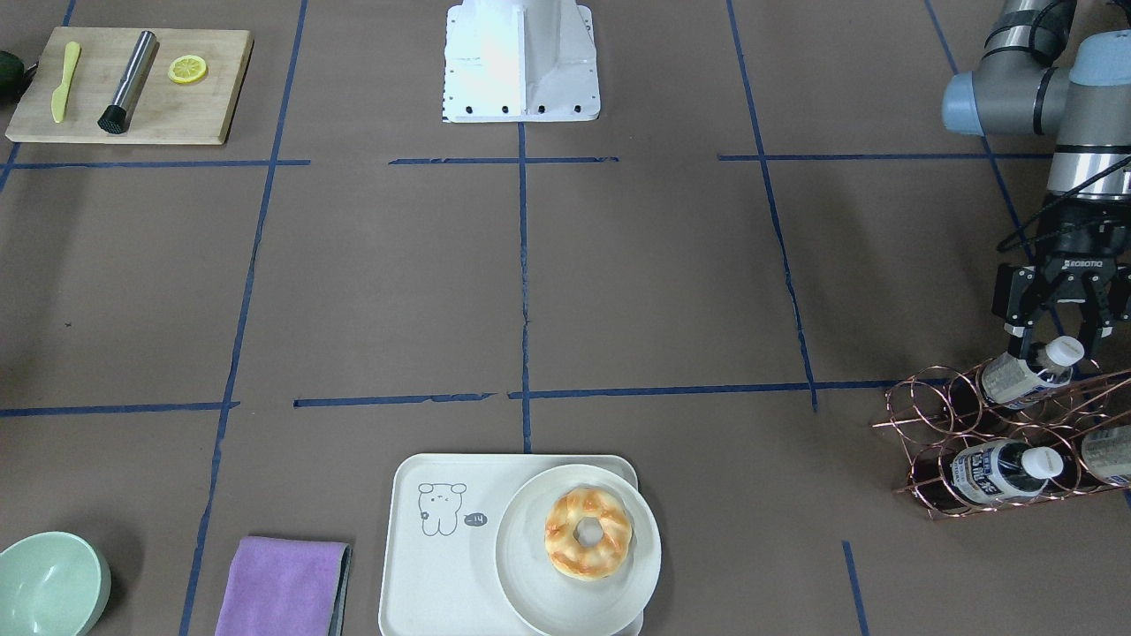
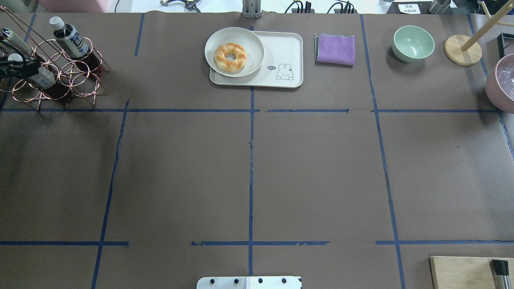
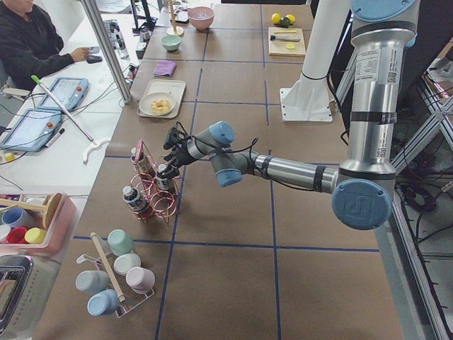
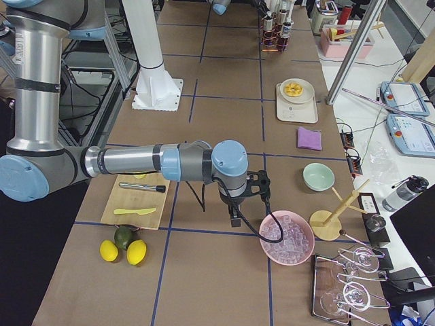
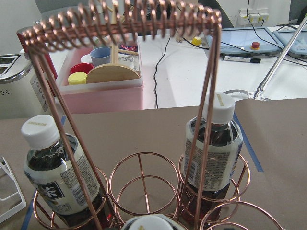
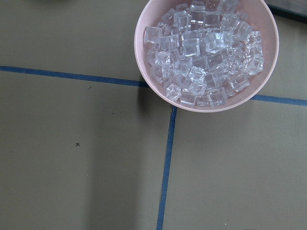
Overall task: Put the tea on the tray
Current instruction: 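Move the left gripper down to a dark tea bottle in the copper rack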
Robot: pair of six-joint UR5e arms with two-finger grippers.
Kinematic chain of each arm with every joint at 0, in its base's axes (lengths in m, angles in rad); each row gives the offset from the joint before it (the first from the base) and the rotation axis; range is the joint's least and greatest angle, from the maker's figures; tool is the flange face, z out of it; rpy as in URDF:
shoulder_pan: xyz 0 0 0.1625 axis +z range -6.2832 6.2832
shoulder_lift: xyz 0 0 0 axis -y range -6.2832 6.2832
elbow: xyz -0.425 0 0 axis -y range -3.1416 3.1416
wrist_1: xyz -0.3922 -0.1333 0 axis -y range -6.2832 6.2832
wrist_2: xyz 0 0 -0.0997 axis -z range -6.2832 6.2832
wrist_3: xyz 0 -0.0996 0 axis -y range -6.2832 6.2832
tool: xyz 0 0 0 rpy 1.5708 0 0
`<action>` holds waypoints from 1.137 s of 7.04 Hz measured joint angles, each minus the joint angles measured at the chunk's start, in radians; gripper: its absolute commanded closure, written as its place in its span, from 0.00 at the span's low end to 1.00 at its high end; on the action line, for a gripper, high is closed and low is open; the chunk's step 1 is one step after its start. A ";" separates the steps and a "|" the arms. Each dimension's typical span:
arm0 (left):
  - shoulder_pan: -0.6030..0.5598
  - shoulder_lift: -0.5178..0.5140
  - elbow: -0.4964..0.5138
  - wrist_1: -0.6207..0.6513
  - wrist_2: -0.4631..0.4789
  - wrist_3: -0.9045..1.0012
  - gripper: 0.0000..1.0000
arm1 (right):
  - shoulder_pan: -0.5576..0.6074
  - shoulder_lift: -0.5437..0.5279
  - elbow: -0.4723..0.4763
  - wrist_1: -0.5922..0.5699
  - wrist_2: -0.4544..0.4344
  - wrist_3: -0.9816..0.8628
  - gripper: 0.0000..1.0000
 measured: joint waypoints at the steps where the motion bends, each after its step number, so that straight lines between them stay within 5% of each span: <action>1: 0.000 0.000 0.000 0.000 0.000 0.004 0.24 | 0.000 0.000 0.000 0.000 0.000 0.000 0.00; 7: -0.010 0.001 0.000 0.002 0.000 0.006 0.29 | 0.000 0.000 0.000 0.000 0.002 0.001 0.00; 8: -0.012 0.001 0.000 0.002 0.001 0.006 0.37 | 0.000 -0.001 0.001 0.000 0.002 0.001 0.00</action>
